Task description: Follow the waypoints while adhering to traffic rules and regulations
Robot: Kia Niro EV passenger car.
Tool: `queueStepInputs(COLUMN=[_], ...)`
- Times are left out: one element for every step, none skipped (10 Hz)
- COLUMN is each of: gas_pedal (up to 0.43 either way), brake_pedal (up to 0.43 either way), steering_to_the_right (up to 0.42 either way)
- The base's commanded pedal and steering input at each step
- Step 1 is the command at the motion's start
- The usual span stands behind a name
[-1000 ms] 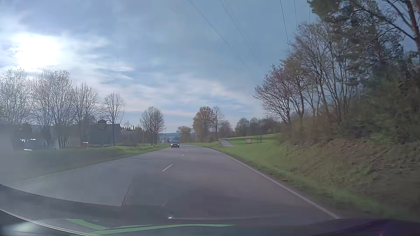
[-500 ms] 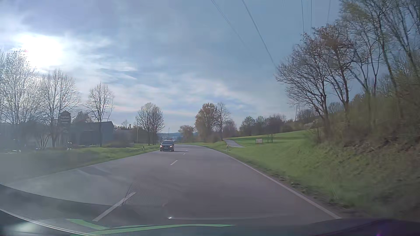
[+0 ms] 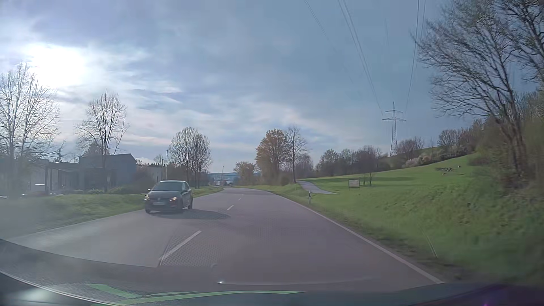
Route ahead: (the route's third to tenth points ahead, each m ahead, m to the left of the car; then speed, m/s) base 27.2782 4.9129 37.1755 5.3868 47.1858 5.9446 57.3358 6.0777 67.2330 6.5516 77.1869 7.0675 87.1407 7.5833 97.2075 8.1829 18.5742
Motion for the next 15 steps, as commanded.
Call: queueStepInputs(gas_pedal=[0.13, 0.13, 0.118, 0.11, 0.11, 0.11, 0.11, 0.11, 0.098, 0.098, 0.087, 0.087, 0.087, 0.087, 0.079], brake_pedal=[0.0, 0.0, 0.0, 0.0, 0.0, 0.0, 0.0, 0.0, 0.0, 0.0, 0.0, 0.0, 0.0, 0.0, 0.0], steering_to_the_right=[-0.006, -0.006, -0.006, -0.007, -0.006, -0.007, -0.007, -0.006, -0.006, -0.006, -0.006, -0.006, -0.006, -0.006, -0.006])
